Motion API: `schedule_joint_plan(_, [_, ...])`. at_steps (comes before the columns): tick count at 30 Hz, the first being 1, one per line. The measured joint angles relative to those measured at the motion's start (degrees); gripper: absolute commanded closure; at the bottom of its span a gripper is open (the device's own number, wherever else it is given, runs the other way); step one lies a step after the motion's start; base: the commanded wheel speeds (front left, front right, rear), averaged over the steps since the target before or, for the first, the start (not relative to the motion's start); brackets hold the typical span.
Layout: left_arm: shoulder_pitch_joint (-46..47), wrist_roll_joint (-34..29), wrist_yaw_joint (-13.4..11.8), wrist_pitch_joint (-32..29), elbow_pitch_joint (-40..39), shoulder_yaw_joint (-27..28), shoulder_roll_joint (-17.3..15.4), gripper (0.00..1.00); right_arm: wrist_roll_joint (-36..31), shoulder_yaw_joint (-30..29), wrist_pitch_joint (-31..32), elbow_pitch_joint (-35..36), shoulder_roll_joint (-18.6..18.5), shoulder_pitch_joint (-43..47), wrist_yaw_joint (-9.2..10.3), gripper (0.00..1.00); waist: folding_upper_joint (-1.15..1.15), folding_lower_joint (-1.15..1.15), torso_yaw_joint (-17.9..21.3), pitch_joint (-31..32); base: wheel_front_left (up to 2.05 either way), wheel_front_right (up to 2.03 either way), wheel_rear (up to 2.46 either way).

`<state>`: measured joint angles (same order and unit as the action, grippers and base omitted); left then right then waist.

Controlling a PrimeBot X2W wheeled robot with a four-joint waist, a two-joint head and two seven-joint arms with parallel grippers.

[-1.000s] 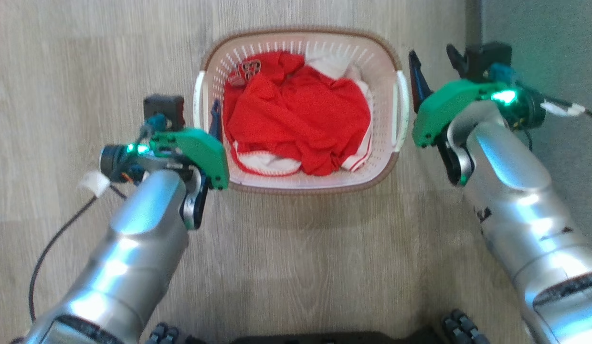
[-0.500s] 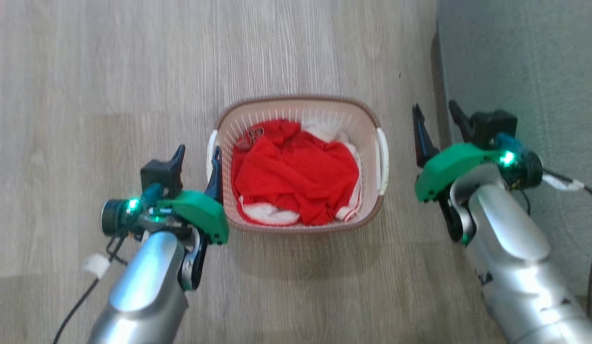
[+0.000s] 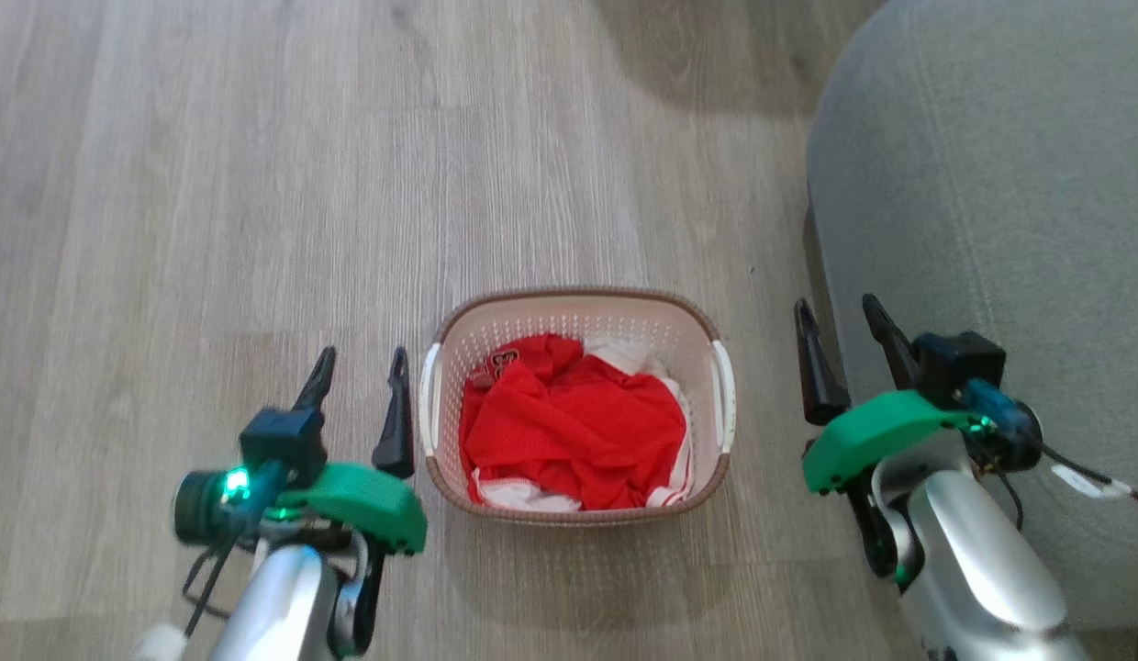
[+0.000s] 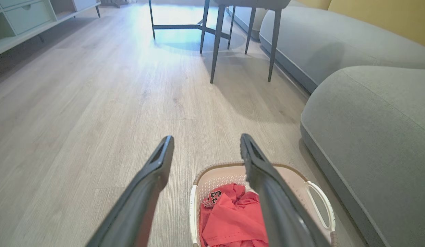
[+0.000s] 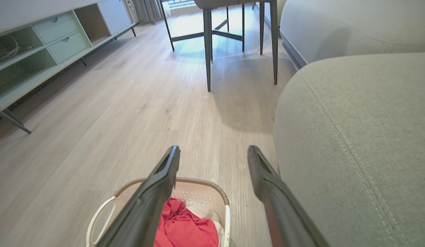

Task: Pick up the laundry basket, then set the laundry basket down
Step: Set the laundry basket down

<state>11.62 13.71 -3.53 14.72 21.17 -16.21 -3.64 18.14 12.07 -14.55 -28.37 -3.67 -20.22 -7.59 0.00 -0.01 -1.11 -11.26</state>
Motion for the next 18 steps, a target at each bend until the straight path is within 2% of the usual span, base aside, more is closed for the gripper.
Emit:
schedule_joint_plan(8, [-8.34,-2.38,-0.36,0.00,-8.14,4.32,0.23,0.00,-0.46,-1.62,0.00,7.77,0.31,7.92,0.00,0.00,0.00,0.00,0.39,4.10,0.00,0.00,0.00])
schedule_joint_plan(18, [-15.95,-3.66,0.35,-0.01,-12.24,6.55,0.34,0.00,-1.02,-3.50,0.00,14.03,0.43,16.42,0.00,0.00,0.00,0.00,0.81,7.80,0.00,0.00,0.00])
